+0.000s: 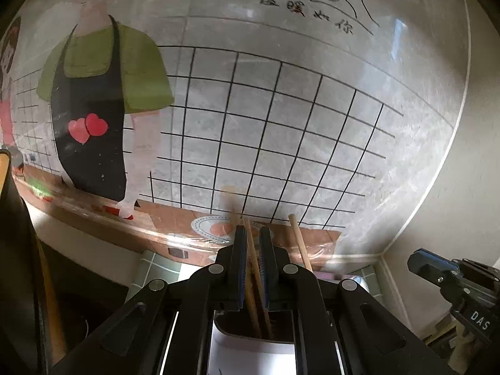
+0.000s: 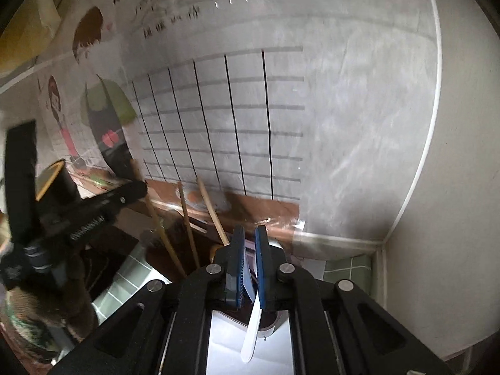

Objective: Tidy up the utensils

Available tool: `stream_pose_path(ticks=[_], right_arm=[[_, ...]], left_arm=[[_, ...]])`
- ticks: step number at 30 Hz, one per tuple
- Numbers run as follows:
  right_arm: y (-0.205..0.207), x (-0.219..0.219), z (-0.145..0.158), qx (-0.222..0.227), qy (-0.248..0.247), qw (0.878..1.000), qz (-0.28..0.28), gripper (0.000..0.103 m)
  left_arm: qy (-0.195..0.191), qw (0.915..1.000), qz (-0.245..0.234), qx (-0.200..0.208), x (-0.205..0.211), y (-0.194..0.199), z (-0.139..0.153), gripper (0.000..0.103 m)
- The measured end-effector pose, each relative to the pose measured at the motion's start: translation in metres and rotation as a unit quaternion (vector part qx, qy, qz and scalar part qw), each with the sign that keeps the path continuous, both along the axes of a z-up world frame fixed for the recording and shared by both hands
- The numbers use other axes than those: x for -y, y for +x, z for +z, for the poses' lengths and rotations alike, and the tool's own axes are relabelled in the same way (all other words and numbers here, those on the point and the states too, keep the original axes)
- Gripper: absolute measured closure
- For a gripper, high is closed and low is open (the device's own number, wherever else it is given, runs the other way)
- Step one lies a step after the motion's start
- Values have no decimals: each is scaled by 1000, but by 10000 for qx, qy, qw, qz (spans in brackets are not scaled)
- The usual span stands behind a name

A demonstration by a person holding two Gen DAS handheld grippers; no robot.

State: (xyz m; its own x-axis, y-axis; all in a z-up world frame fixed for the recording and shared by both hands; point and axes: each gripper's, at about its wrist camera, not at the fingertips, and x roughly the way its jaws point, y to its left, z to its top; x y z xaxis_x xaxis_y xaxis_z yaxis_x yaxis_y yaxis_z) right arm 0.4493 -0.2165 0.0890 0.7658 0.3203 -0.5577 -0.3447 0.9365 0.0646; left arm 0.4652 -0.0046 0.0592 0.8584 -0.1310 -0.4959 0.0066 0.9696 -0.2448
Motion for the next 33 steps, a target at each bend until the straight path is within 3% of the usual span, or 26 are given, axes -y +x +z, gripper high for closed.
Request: stream_pose_path(ticks=[3,6,9,12,16,17,19,21,25,28,33], right_arm=[[-1,3,3,-170,43,9998,24,96],[2,2,-8,-448,-3,9990,5,96],[5,1,-24,-750,-125,9971,-30,96],[6,1,-40,-1064,-194,9941,38,96],[-9,1,-49,-1024,-414,9939,-14,89],[-16,2,-51,-1014,-425,9939,2,86],[-34,2,-56,-1092,-365,9933,70,68],[-49,-2,-64,-1180,-378,9922,104,62],[-77,-29,-101,-1714,-399,9838,329,62],[-90,-56,-133,-2114,-426,9754,460,62],[-98,-86,-158,-2462,-296,9674,522,62]], left_arm=[[-104,9999,44,-3,-4,-6,7,93],[-250,9997,35,-40,-10,-13,13,80],[-156,9998,-76,-98,-9,-23,17,63],[-31,9997,-163,-170,-5,-35,20,60],[59,9982,-488,-338,-1,-58,13,51],[129,9973,-582,-427,1,-66,8,50],[253,9939,-817,-693,3,-84,-9,49],[397,9896,-969,-988,4,-99,-28,48],[733,9814,-852,-1555,-6,-129,-66,48],[656,9785,-753,-1806,-20,-146,-79,48],[618,9770,-483,-1983,-40,-176,-90,46]])
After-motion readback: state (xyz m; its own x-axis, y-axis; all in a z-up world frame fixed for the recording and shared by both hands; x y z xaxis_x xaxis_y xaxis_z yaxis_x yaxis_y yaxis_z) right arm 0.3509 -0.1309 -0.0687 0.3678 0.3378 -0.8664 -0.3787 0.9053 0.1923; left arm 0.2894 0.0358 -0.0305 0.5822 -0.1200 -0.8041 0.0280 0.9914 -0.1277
